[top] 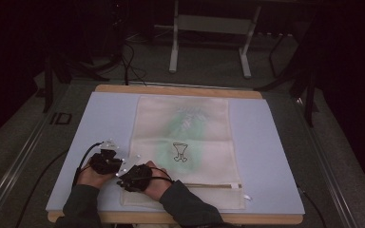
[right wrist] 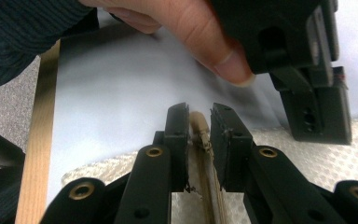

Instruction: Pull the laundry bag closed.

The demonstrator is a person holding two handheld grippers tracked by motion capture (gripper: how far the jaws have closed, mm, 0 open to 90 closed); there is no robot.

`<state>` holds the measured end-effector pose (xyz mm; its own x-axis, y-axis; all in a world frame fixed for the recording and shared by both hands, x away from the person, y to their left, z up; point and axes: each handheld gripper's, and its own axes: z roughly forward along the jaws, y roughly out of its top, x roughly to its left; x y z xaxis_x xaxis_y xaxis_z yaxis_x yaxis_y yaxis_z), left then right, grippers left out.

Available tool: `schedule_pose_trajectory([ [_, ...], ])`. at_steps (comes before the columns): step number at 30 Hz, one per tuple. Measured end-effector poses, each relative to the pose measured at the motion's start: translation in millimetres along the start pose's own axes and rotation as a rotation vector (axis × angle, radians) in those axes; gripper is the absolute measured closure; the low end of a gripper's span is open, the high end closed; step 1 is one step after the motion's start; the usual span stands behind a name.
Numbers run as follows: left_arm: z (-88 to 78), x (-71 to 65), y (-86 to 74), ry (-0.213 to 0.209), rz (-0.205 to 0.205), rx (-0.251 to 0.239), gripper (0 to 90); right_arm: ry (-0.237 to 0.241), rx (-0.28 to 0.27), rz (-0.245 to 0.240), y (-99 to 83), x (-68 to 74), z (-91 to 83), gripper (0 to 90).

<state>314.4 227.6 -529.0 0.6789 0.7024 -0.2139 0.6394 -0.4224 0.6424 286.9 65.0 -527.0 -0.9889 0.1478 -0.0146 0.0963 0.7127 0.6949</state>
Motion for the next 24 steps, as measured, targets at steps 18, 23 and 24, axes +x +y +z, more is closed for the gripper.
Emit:
schedule_pose_trajectory([
  [18,0.5,0.5,-0.1,-0.002,-0.011,-0.003,89.7,-0.047,0.01,0.002,3.1,4.1,12.3,81.1],
  [23,0.7,1.3,-0.3,-0.006,-0.017,-0.007,89.7,-0.036,-0.016,0.011,1.8,3.9,9.1,81.1],
  [24,0.7,1.4,-0.3,-0.007,-0.021,-0.007,89.7,-0.031,-0.021,0.017,1.5,3.0,7.8,81.1],
])
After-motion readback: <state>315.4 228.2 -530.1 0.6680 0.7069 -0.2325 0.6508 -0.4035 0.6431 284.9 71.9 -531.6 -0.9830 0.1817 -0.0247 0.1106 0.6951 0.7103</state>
